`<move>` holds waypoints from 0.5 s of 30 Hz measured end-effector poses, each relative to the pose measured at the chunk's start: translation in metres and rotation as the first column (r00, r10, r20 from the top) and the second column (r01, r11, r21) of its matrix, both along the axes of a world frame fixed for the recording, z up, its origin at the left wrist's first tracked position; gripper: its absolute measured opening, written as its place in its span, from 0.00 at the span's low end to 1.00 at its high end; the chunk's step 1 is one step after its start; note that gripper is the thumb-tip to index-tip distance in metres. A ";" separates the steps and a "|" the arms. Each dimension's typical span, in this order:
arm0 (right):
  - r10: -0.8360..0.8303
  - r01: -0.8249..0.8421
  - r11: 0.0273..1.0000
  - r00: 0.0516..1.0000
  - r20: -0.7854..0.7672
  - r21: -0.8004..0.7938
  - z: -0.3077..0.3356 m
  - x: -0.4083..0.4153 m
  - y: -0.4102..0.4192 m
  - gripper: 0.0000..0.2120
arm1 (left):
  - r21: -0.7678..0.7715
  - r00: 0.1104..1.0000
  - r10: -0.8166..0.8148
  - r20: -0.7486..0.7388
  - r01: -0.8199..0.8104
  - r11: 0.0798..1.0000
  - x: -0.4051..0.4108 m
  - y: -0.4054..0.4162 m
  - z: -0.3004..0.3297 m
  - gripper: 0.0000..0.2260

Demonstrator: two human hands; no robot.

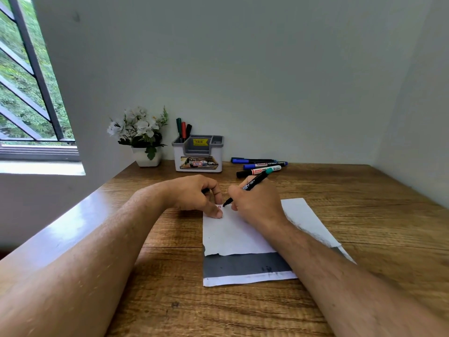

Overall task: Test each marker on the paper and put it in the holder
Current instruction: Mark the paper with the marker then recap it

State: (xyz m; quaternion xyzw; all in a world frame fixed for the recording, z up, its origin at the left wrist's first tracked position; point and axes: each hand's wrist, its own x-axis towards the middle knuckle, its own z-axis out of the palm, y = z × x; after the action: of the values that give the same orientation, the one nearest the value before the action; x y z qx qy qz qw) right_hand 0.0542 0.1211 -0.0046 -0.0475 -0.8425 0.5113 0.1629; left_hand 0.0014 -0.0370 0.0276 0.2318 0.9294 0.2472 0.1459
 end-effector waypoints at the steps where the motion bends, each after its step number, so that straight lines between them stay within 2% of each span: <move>1: -0.001 0.001 1.000 1.000 -0.003 0.004 0.000 0.000 0.000 0.08 | -0.001 1.000 0.001 -0.002 -0.001 1.000 -0.001 0.000 0.000 0.12; 15: -0.011 0.011 1.000 1.000 0.012 -0.021 0.000 -0.002 0.001 0.09 | -0.016 1.000 0.005 0.013 -0.004 1.000 -0.002 0.000 0.000 0.11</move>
State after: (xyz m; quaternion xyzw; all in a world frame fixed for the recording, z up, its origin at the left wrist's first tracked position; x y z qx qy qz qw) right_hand 0.0527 0.1222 -0.0046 -0.0570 -0.8377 0.5191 0.1600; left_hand -0.0008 -0.0366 0.0274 0.2269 0.9309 0.2417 0.1532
